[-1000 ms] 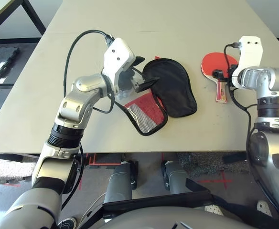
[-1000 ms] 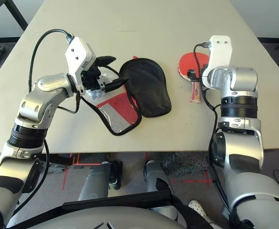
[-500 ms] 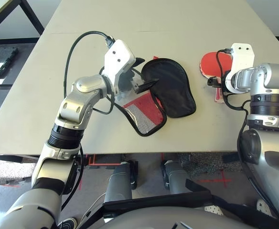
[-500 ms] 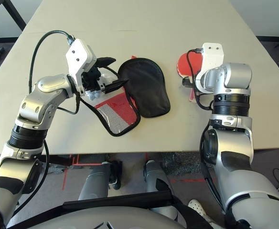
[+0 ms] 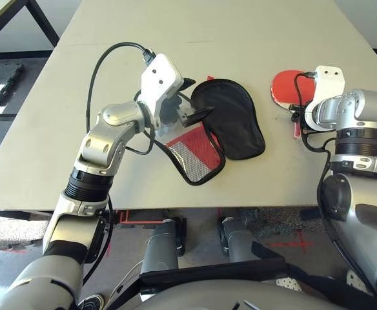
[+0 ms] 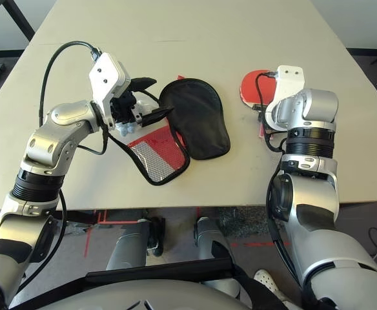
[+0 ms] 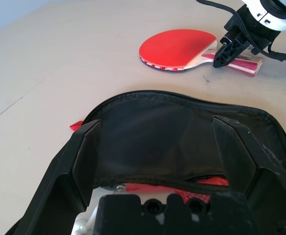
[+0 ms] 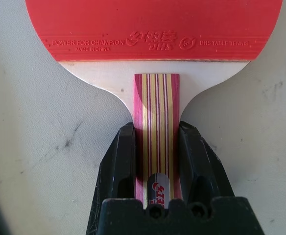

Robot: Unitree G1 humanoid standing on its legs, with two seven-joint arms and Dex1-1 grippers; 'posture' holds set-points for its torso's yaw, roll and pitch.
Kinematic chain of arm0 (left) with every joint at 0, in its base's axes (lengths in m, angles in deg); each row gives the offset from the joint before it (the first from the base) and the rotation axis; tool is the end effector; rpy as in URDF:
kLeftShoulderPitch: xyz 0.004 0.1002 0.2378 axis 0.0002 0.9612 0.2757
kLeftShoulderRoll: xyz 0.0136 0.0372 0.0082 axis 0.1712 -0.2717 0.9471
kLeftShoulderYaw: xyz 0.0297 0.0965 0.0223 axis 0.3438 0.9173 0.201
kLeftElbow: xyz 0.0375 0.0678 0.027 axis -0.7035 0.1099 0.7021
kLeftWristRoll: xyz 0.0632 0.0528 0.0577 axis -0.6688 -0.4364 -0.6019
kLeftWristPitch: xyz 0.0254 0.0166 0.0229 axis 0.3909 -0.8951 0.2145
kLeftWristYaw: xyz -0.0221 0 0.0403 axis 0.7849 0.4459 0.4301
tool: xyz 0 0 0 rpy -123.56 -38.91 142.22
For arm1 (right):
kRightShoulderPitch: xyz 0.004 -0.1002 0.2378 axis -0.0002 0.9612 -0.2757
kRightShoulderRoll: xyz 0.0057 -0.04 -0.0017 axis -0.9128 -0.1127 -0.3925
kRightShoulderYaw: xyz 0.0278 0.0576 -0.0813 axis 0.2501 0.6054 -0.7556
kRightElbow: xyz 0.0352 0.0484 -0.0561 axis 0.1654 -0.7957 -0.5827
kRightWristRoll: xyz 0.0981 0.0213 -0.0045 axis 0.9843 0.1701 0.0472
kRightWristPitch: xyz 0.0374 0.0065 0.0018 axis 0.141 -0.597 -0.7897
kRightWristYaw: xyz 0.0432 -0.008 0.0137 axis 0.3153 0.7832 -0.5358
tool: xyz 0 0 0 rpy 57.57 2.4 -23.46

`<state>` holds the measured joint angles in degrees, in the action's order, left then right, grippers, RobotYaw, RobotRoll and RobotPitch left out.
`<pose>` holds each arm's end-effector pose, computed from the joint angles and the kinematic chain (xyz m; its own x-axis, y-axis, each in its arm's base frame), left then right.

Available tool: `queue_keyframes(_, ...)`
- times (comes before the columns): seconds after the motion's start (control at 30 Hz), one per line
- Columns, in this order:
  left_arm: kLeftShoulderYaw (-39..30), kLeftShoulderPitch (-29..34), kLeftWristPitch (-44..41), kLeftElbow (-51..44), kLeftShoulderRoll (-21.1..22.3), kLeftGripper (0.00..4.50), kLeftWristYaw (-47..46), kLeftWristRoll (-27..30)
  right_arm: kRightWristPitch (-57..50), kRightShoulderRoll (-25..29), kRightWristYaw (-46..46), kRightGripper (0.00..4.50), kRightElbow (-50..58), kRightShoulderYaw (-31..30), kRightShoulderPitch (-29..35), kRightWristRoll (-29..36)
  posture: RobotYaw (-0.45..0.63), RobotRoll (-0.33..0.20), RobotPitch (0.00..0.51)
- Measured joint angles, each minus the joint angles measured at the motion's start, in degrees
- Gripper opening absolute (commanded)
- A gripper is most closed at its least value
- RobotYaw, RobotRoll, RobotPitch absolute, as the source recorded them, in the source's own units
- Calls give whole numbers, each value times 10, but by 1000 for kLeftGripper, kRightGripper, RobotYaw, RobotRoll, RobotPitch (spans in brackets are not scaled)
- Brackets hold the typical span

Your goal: Store the ping-pong paddle in its case and zip it.

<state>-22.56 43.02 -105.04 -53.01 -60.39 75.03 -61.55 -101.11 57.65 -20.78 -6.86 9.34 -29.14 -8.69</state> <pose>0.2888 0.1578 0.1972 0.5677 -0.8198 -0.0749 0.7949 0.5222 0.3091 0.3209 -0.2288 0.1866 0.6941 -0.1486 -0.7044 0.2305 0.9728 0.0219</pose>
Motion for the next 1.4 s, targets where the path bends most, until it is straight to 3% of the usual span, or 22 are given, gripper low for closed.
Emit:
queue_keyframes(0.27, 0, 0, 3, 0, 0, 4500, 0, -1, 72, 1, -31, 1032, 90, -69, 43, -3, -46, 0, 190)
queue_keyframes(0.47, 0, 0, 3, 0, 0, 4500, 0, -1, 58, -8, -64, 1032, 182, -99, 49, 6, -41, 0, 191)
queue_keyframes(0.77, 0, 1, 4, 0, 1, 4500, -1, -2, -85, -130, -53, 1032, 322, -118, 57, 18, -31, 0, 197)
queue_keyframes(0.97, -1, 7, 4, 0, 2, 4500, -1, -2, -141, -178, -37, 1032, 362, -126, 66, 12, -14, 0, 201)
queue_keyframes(1.13, -1, 13, 4, -8, 4, 4500, -2, -2, -149, -183, -37, 1032, 362, -140, 80, 10, -5, 0, 201)
queue_keyframes(1.4, -1, 16, 0, -18, 5, 4500, -7, -2, -149, -145, -67, 1032, 362, -177, 94, 26, 1, 0, 201)
